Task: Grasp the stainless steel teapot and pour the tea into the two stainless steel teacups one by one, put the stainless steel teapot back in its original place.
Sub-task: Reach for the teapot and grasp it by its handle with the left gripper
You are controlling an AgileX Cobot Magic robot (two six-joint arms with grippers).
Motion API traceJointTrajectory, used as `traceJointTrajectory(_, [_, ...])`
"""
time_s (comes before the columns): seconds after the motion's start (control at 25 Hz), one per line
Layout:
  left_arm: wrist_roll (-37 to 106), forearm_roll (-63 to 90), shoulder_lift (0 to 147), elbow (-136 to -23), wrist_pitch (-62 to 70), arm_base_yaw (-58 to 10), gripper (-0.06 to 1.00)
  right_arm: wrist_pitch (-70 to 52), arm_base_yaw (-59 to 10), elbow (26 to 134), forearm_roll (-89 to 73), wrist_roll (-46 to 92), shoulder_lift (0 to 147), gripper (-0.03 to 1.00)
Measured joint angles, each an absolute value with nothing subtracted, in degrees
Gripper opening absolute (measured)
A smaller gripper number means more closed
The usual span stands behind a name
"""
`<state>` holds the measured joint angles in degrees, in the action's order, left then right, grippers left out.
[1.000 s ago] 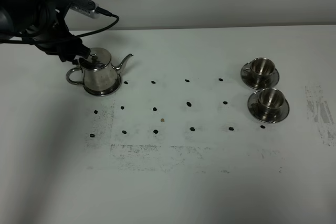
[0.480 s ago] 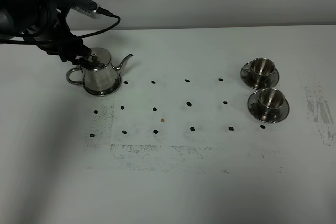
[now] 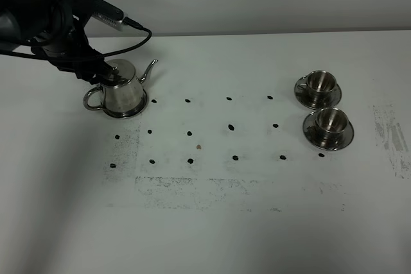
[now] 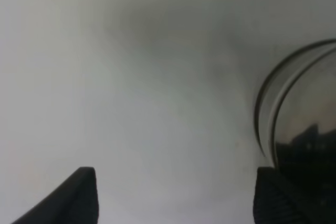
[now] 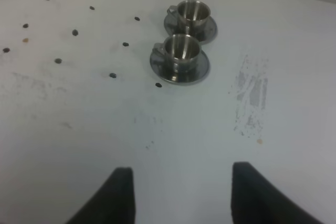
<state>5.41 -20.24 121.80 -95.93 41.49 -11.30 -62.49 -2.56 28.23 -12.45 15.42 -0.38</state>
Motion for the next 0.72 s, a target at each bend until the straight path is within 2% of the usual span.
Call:
traceJointTrajectory(0.32, [5.5,-20.0,121.8,-95.9,44.0,-11.6,0.54,-62.5,-2.6,28.2,-12.5,15.4,-0.4,0.41])
traceJointTrajectory(0.72, [6.8,-18.3,121.8,-95.9,45.9,-12.5,0.54,-62.5,-2.6,28.2,-12.5,15.4,-0.4,0.41])
